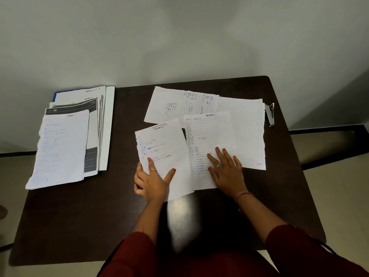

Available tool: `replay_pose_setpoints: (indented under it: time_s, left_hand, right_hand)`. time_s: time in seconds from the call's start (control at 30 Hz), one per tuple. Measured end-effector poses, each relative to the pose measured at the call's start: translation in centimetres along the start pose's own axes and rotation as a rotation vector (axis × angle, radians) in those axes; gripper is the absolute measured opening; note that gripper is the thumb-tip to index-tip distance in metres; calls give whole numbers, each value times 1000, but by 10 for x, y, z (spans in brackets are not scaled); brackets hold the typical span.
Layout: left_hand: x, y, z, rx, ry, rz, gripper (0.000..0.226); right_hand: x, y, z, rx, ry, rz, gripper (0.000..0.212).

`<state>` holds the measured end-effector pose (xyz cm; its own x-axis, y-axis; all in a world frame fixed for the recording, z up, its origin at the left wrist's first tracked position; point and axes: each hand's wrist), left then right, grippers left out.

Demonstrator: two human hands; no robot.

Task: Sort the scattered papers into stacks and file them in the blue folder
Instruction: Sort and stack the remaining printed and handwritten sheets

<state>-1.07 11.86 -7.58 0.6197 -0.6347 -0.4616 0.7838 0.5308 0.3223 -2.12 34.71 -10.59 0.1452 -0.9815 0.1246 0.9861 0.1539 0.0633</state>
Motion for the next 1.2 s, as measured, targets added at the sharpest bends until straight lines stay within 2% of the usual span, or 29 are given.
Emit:
replay_pose_setpoints:
  time_s: [0.17, 0.33, 0.53, 0.63, 0.7, 0.77, 0.83, 1.0, 1.2]
  left_hand:
    - [-11, -4, 2, -29, 171, 73, 85]
    - [-19, 3, -2, -68, 163, 21, 83]
    - [-21, 11, -12, 96, -10, -117, 109]
    - [-19, 13, -16, 173, -46, -120, 118]
    - [-18, 13, -17, 197, -50, -113, 119]
    - [-19, 12, -16, 209, -26, -106, 115]
    - [-18, 10, -14, 203, 4, -111, 108]
    - [-8, 10, -11, 167, 73, -142, 90]
    - [-7, 10, -10, 169, 107, -151, 85]
  right_hand:
    - [-1, -2, -1, 36, -70, 16, 57]
    - [4, 4, 6, 70, -176, 81, 65]
    - [8, 11, 9, -9, -256, 84, 56]
    - [2, 13, 9, -129, -289, -80, 48]
    - [-5, 14, 11, -212, -346, -313, 43]
    - [-15, 16, 15, -217, -379, -588, 46]
    - [-29, 21, 16, -222, -383, -749, 51]
    - [-43, 30, 12, -204, -301, -699, 48]
    - [-39, 31, 12, -227, -258, -688, 43]
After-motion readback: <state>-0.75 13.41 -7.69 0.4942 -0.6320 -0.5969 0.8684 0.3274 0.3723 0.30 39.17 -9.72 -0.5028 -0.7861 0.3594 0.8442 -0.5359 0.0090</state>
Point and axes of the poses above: each hand's wrist, its own y-axis away from the middle knuckle, its own z-axis out of the back of the hand, x = y × z, and after that the axes turned 7 degrees about y, right-handed
